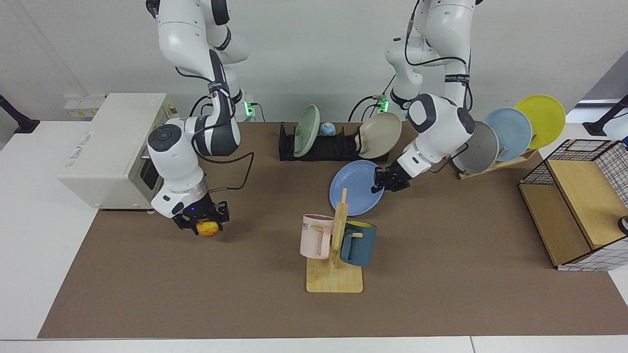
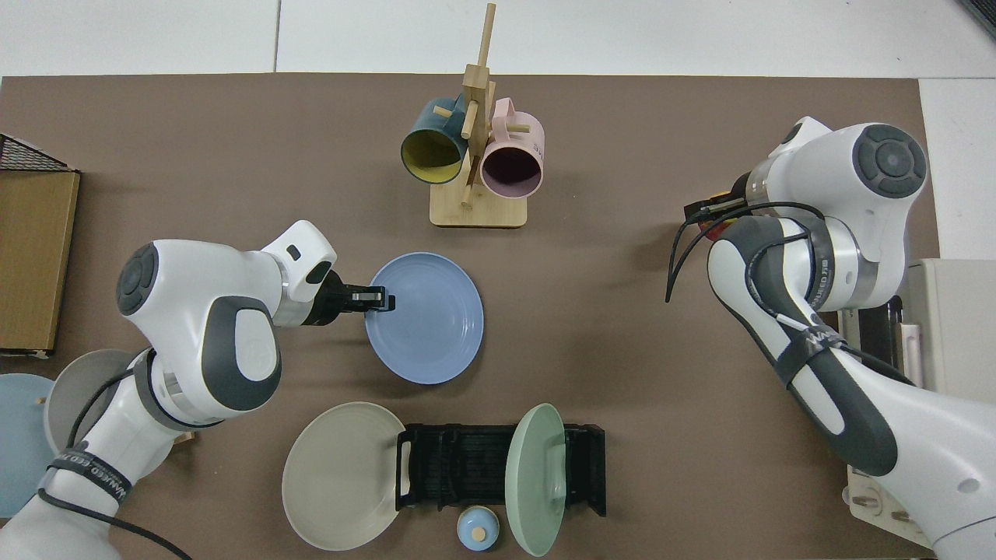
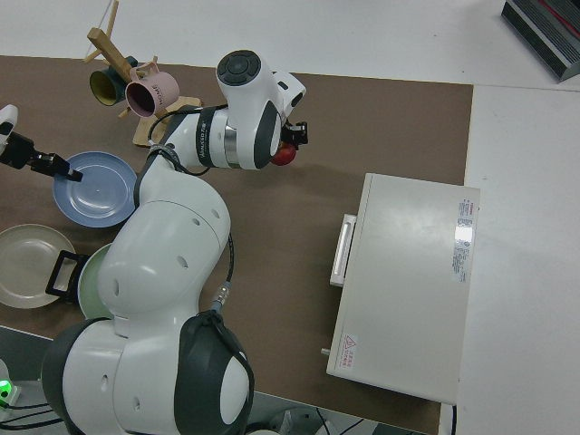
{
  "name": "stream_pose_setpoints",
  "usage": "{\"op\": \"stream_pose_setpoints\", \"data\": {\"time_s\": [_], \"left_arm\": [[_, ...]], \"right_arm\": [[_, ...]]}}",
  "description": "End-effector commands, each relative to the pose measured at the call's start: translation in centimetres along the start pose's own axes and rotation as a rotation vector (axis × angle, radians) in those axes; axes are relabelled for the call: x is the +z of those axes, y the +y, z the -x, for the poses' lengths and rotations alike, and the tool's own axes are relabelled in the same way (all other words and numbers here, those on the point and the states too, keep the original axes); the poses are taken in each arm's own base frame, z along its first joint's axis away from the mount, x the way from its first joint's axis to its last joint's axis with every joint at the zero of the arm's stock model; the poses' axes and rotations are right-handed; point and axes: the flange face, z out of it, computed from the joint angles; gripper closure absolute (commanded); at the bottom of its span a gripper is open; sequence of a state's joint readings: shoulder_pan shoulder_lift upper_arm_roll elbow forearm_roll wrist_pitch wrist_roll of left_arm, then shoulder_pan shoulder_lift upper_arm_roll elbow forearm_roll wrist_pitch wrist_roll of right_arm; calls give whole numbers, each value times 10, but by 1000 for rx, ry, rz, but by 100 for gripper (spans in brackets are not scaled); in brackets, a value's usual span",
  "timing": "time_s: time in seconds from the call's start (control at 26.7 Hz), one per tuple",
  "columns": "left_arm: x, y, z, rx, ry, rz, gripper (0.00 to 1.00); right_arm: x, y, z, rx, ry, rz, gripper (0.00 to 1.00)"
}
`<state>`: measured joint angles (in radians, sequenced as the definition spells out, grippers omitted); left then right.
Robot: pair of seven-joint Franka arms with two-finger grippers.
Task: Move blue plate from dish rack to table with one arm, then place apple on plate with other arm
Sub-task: 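Carry the blue plate away from the rack and lower it onto the table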
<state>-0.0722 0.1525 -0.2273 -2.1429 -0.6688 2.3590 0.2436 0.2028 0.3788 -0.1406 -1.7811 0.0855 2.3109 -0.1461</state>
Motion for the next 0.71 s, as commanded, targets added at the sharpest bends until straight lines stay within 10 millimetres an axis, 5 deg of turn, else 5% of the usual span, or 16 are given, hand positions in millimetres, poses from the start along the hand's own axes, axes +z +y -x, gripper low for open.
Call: {"op": "stream_pose_setpoints", "data": {"time_s": [0.0,0.04,0.15,0.34,0.67], "left_arm": [[0,16,-7,17,33,25,100],[1,17,-7,21,31,22,100],[1,22,-8,27,48,16,76],[5,33,-6,1,53,11,57],[-5,49,-8,-11,67,-5,43]], "right_arm": [[-3,4,3,-25,-13,-1,100],[-3,5,4,-23,-15,-1,100],[-1,10,6,-20,-25,0,100],[-4,32,12,-33,-45,-1,100],[-18,37,14,-45,-46,-3,100]]}}
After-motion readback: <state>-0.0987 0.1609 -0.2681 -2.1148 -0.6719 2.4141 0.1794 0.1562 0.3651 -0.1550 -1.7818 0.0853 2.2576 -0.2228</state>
